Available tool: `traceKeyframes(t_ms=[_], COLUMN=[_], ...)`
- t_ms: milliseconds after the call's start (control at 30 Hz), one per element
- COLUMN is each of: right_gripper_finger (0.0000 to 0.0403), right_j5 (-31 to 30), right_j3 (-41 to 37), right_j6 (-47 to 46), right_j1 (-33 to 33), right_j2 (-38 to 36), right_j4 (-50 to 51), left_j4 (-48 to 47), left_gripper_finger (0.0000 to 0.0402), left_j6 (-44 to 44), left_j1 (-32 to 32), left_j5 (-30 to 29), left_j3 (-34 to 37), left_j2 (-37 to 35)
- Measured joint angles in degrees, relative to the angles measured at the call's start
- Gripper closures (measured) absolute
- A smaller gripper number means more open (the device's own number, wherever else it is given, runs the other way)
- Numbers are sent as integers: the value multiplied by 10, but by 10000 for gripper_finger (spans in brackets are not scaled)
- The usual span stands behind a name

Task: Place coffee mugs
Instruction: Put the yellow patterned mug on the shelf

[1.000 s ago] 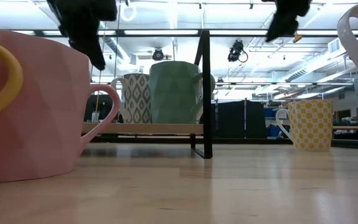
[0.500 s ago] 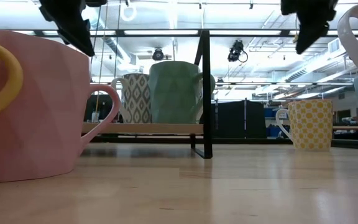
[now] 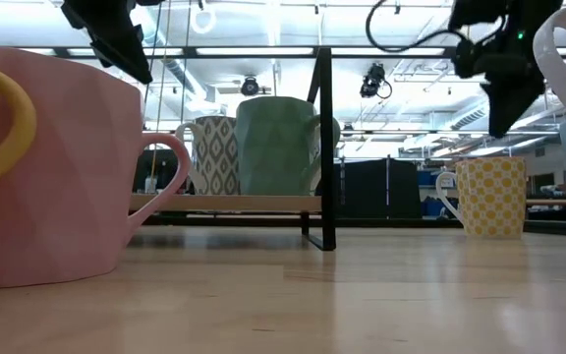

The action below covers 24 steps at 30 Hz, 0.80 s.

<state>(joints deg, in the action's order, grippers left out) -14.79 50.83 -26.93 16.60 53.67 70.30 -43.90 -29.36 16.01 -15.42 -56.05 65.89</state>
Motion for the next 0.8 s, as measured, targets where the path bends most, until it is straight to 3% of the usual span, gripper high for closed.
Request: traceKeyframes(t_ms=[400,800], right_gripper_finger=[266,266], right_j5=[25,74], right_j3=[-52,-137], right_j6=[51,73], right_j1=[81,111], right_j2=[0,1], right_j4=[-73,-157], left_j4=[8,9], left_gripper_finger=[260,260], left_j6=[0,0], left_j1=[0,0], left_j5=[0,0], left_j3=[0,0], left_j2=[1,1])
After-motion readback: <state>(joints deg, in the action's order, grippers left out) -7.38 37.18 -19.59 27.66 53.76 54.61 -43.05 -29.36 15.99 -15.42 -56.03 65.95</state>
